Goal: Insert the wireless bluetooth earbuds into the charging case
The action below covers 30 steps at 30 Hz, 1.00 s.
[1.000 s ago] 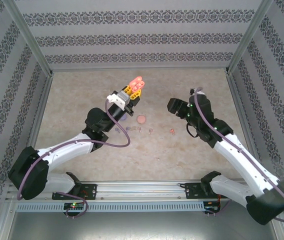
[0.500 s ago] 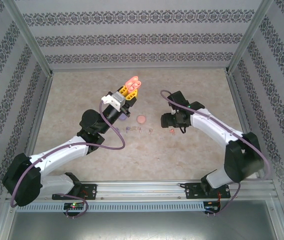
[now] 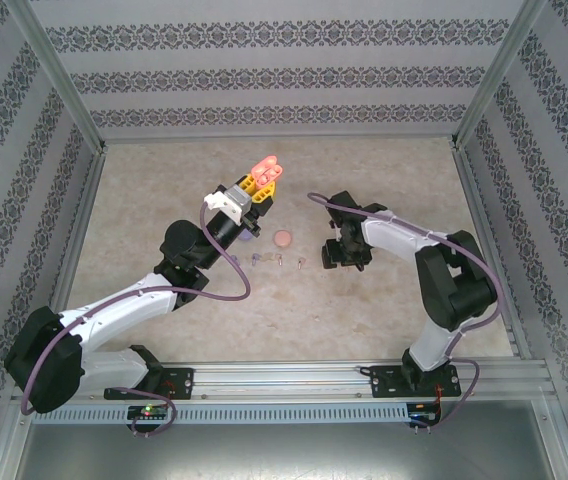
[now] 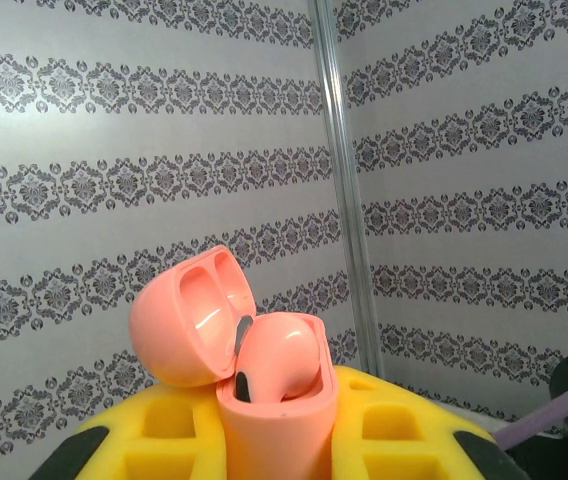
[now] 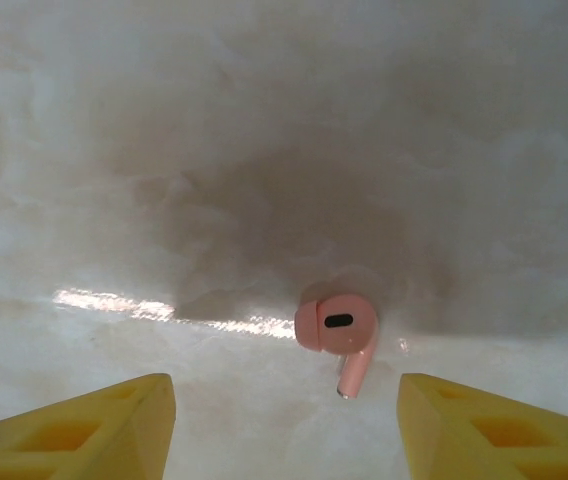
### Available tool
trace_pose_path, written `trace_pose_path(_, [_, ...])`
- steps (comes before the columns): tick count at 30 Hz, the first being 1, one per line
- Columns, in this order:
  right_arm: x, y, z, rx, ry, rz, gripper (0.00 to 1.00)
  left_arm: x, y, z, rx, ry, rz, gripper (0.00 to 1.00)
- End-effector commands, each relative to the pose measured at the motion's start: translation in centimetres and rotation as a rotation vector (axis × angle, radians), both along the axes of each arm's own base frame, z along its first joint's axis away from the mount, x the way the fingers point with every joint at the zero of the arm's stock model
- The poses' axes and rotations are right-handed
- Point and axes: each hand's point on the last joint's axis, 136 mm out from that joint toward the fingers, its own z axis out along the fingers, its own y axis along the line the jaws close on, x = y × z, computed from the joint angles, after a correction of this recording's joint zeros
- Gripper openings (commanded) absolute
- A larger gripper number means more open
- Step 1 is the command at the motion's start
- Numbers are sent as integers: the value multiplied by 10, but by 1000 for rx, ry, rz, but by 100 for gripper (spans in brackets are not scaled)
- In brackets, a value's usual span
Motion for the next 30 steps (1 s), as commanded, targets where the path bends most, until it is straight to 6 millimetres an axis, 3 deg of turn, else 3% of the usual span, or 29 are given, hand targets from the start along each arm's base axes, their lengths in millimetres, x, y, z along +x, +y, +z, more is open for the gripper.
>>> trace_pose_path(1, [11, -3, 1, -7, -9, 0, 59, -9, 0, 8, -25, -22, -18, 0])
trace_pose_path(30, [17, -13, -19, -89, 14, 7, 46, -6, -2, 5, -29, -16, -18, 0])
